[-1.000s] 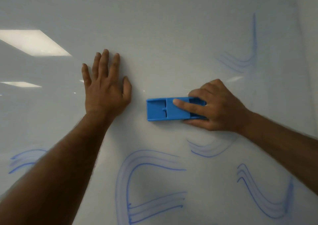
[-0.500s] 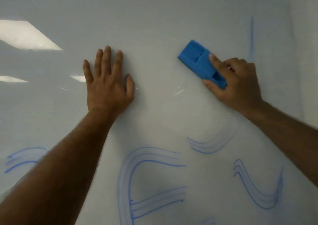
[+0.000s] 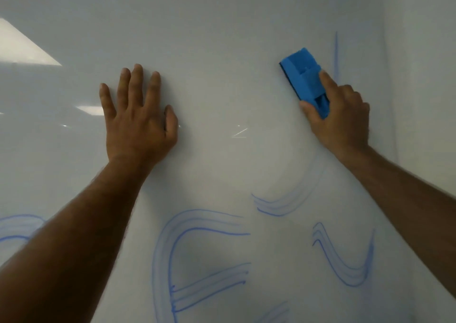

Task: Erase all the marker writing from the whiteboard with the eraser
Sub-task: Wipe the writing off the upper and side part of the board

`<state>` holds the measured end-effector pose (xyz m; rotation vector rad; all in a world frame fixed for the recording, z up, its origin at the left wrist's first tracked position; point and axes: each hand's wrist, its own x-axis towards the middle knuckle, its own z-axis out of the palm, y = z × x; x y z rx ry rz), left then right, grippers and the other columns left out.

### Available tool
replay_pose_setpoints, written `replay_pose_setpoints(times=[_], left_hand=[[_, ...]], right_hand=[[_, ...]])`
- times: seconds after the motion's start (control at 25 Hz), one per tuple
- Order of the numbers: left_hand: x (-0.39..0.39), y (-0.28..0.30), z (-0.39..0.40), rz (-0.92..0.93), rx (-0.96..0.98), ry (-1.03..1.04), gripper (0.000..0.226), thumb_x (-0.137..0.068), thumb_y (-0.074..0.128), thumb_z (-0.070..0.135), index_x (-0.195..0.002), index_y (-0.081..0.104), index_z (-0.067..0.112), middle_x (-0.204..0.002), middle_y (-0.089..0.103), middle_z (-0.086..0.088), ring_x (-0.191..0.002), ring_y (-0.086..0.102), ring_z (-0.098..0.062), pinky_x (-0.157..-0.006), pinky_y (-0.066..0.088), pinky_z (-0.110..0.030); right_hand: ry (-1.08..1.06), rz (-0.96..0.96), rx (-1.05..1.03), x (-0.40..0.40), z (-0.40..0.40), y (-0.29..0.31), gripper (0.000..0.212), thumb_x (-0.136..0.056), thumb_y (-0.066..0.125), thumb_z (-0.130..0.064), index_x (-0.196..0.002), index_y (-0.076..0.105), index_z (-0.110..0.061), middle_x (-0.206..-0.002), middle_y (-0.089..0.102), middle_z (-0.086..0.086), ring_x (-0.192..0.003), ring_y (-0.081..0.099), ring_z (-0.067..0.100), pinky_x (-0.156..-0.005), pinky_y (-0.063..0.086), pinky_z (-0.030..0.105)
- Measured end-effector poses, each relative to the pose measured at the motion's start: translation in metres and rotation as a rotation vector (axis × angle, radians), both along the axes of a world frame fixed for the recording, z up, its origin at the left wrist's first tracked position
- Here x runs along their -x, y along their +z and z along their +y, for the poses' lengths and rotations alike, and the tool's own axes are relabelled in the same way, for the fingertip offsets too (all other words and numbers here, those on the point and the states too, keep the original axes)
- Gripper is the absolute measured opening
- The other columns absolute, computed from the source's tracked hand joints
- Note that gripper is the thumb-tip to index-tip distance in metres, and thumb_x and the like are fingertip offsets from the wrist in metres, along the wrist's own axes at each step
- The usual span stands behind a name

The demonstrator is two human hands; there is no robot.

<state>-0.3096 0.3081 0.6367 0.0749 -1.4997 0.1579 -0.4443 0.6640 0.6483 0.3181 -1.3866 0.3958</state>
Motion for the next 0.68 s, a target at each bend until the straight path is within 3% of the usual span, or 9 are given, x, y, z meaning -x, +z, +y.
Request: replay_pose_setpoints(times=[0.08,0.24,0.32,0.4,0.52,0.68], left_hand=[[0.000,-0.001,0.000,0.010,0.006,-0.003,0.068,-0.095,0.035,0.040,-0.156,0.032,0.010,-0.164,0.024,-0.019,-0.154,0.016,-0.035,-0.123,0.004,-0.060],[0.003,0.000,0.000,0.023,0.009,-0.005,0.067,-0.095,0.037,0.039,-0.156,0.032,0.012,-0.164,0.025,-0.019,-0.153,0.017,-0.035,-0.122,0.006,-0.061],[0.004,0.001,-0.001,0.039,0.012,0.011,0.066,-0.095,0.039,0.038,-0.155,0.033,0.013,-0.163,0.026,-0.019,-0.152,0.019,-0.036,-0.122,0.008,-0.061],[0.005,0.000,-0.001,0.051,0.011,0.018,0.065,-0.095,0.041,0.038,-0.154,0.034,0.013,-0.162,0.027,-0.018,-0.152,0.020,-0.036,-0.121,0.010,-0.061],[0.002,0.000,0.003,0.057,0.000,0.025,0.064,-0.094,0.041,0.038,-0.152,0.036,0.013,-0.160,0.031,-0.018,-0.150,0.024,-0.036,-0.120,0.012,-0.060],[-0.005,0.004,0.010,0.038,0.015,0.067,0.065,-0.091,0.043,0.043,-0.148,0.041,0.011,-0.157,0.036,-0.019,-0.148,0.027,-0.038,-0.118,0.016,-0.061]], right_hand=[[0.012,0.135,-0.170,-0.001,-0.008,-0.009,0.066,-0.097,0.054,-0.058,-0.150,0.048,-0.018,-0.101,0.062,0.020,-0.083,0.059,0.039,-0.071,0.046,0.048],[-0.065,0.398,-0.770,-0.005,-0.003,-0.031,0.057,-0.102,0.054,-0.054,-0.147,0.048,-0.021,-0.105,0.066,0.014,-0.079,0.060,0.032,-0.072,0.047,0.044],[-0.103,0.433,-0.843,0.001,0.013,-0.030,0.056,-0.102,0.056,-0.053,-0.148,0.046,-0.023,-0.107,0.067,0.013,-0.079,0.060,0.031,-0.074,0.047,0.044],[-0.110,0.426,-0.777,0.012,0.033,-0.022,0.057,-0.101,0.056,-0.054,-0.149,0.045,-0.024,-0.107,0.067,0.012,-0.079,0.060,0.031,-0.074,0.047,0.043],[-0.143,0.350,-0.485,0.030,0.070,0.000,0.060,-0.100,0.053,-0.057,-0.150,0.047,-0.023,-0.104,0.067,0.014,-0.078,0.062,0.035,-0.071,0.043,0.045],[-0.061,-0.001,-0.024,0.041,0.097,0.021,0.069,-0.096,0.052,-0.058,-0.154,0.040,-0.022,-0.104,0.061,0.024,-0.088,0.058,0.043,-0.074,0.042,0.050]])
